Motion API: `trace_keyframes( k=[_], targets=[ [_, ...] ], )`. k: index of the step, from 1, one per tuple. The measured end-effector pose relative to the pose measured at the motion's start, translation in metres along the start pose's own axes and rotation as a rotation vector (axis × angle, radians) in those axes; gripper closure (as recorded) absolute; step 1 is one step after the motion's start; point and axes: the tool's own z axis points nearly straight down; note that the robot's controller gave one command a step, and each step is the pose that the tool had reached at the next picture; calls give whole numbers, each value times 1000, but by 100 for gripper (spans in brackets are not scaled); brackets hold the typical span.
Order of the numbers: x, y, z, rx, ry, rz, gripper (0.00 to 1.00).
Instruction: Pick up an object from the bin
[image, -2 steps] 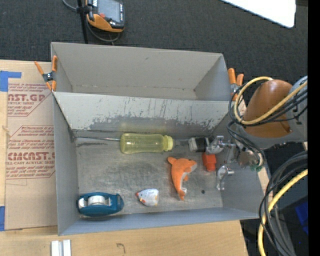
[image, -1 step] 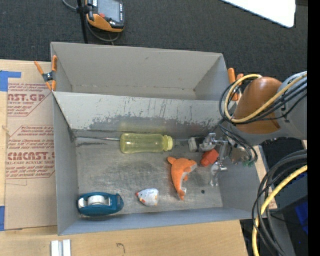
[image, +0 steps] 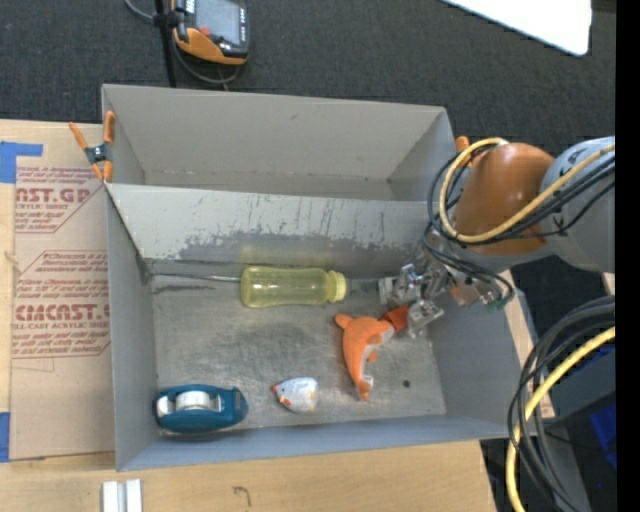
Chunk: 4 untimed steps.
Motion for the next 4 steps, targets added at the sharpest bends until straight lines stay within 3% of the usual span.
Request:
trace_keyframes(
  k=[1, 2, 3, 4],
  targets=[
    [0, 0, 0, 0, 0, 0, 100],
    [-7, 9, -90, -10, 36, 27, 100],
    [-7, 9, -90, -10, 36, 27, 100],
    [-8, 14, -151, -10, 36, 27, 100]
  ],
)
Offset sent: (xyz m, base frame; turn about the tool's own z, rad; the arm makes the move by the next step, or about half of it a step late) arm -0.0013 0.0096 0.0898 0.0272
